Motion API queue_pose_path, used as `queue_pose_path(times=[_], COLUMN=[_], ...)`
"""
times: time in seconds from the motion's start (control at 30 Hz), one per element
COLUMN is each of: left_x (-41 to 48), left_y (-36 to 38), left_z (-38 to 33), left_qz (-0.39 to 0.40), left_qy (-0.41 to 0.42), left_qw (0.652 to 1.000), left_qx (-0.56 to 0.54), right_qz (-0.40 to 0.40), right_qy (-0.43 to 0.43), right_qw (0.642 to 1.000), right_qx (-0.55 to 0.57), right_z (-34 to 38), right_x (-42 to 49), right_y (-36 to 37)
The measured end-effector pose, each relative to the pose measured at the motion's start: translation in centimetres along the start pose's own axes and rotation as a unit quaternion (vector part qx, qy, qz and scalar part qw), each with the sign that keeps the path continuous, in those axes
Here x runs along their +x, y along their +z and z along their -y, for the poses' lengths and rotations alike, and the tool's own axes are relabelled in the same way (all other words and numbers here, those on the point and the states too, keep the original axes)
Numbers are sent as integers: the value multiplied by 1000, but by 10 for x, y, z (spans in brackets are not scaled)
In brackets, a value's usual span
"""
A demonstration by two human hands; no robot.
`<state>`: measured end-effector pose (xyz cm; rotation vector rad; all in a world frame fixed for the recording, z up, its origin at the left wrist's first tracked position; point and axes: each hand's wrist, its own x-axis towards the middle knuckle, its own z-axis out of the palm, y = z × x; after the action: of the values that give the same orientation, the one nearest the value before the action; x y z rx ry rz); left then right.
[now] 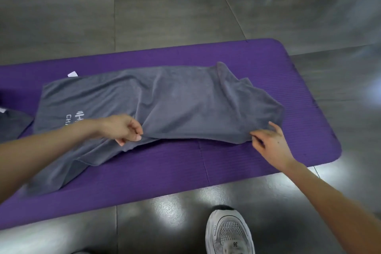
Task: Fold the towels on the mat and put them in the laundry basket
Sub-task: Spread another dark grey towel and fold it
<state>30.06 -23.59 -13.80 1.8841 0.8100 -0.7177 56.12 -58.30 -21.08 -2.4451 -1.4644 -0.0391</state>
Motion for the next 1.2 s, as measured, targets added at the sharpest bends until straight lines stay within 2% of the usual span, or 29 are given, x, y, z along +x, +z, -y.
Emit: queue_pose_path(times=[0.03,0.1,0.13,0.2,0.23,0.3,0.4,0.47,0.5,0.57,0.63,0.67,0.77,0.87,1.0,1.13,1.2], left_x=[-8,-27,-36,-53,-61,-67,-52,-24,-7,25,50,61,88,106,117,117,119], left_y=[-5,-19,-29,-51,-63,-89,-118,-129,-134,-142,-148,-147,-117,-64,1,47,57], left_z=[-7,-23,-33,-56,-67,-84,-97,-102,-105,-113,-119,-120,-110,-85,-58,-48,-47], left_qz=[37,122,166,225,229,190,36,-121,-213,-406,-519,-538,-509,-481,-380,-269,-251], left_qy=[-18,-51,-60,-55,-43,-5,42,67,78,91,69,47,20,120,208,261,263], left_qw=[999,988,980,970,971,982,998,989,968,892,839,829,833,826,831,803,800], left_qx=[31,77,86,72,46,-15,-27,55,112,175,147,146,216,267,350,463,477], right_qz=[4,99,168,280,302,288,191,130,92,0,-36,-23,7,20,72,98,57], right_qy=[25,86,119,182,204,223,239,227,215,211,234,241,244,306,424,432,418], right_qw=[999,983,960,888,860,848,884,918,938,965,970,970,968,950,903,895,903], right_qx=[36,130,190,317,357,385,354,297,256,155,57,15,-53,-64,-5,58,83], right_z=[7,14,16,14,9,-3,-12,-14,-15,-18,-19,-19,-25,-42,-56,-44,-41], right_x=[6,19,26,43,52,73,114,152,173,218,252,260,242,190,113,68,61], right_y=[-18,-57,-79,-117,-130,-146,-143,-131,-123,-116,-112,-108,-84,-46,7,34,39])
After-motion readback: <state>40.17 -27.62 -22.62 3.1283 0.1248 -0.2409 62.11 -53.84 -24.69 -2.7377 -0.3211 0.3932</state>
